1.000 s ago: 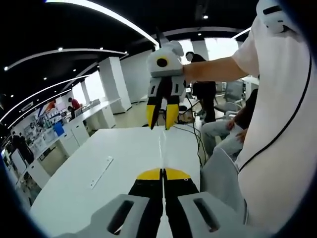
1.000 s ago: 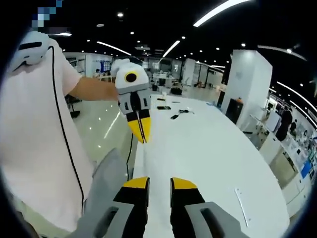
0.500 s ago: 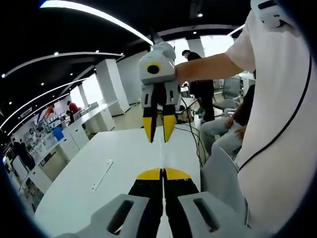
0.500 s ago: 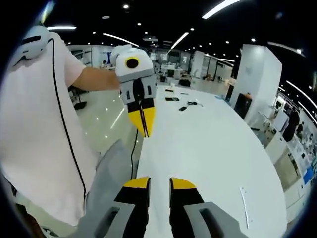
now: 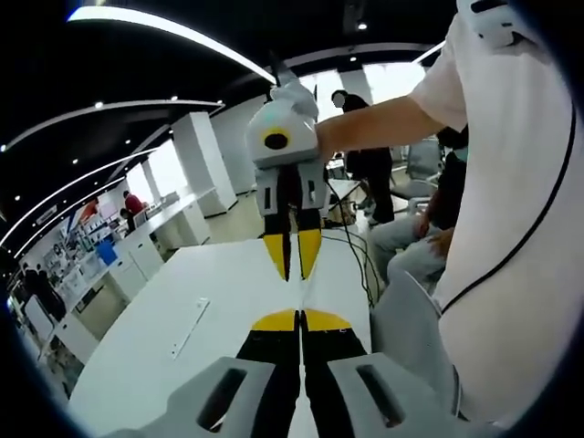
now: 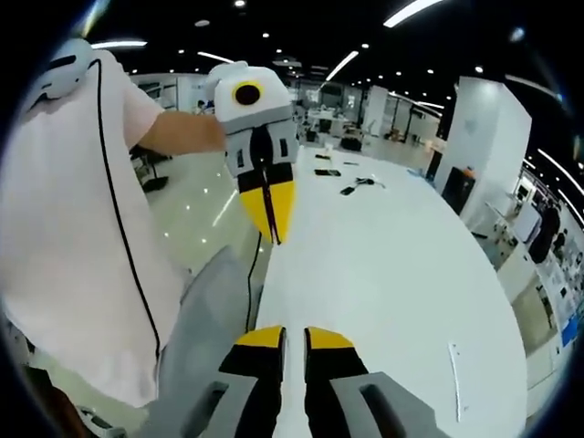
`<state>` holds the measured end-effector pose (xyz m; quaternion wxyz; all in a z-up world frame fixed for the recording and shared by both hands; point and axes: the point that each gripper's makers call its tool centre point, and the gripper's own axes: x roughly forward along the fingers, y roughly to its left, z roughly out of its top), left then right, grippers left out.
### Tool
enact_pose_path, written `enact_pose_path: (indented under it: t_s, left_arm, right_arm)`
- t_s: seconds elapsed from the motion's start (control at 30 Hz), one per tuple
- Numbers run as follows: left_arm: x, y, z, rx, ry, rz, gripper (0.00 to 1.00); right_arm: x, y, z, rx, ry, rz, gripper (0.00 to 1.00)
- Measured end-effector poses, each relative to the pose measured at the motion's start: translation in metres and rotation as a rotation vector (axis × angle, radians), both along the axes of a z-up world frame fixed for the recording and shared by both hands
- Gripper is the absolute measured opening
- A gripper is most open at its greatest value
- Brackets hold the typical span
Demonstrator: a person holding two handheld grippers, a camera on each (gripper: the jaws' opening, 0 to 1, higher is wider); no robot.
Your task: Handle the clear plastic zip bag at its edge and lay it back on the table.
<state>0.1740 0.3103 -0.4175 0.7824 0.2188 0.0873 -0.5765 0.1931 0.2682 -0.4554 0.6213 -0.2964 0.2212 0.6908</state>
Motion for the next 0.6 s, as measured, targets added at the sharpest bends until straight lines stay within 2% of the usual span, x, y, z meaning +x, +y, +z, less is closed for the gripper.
enact_pose_path:
  t_s: [0.27,0.4,0.43,0.6]
  left_arm:
    - [0.0021,0.0027,-0.0010,0.001,0.005,0.008,0.00]
    - [0.0037,0.0030,-0.0024,-0.005,0.011,0.021,0.00]
    - [0.0039,0.0031,-0.0024,-0.005,0.011,0.022,0.00]
    - [0.0079,0.0064,-0.0037,-0.018,0.023,0.046,0.00]
  right_arm:
    - [-0.0036,0.0007,-0.0039,-0.009,0.020,0.008,0.00]
    - [0.0000,0.0019,-0.0036,-0.018,-0.011,-0.004,0.00]
    - [0.0040,0.0026,-0.0028,-0.019,-0.045,-0.009,0.00]
    - [0.0031,0.0022,-0.0037,-0.031,-0.036,-0.013,0.00]
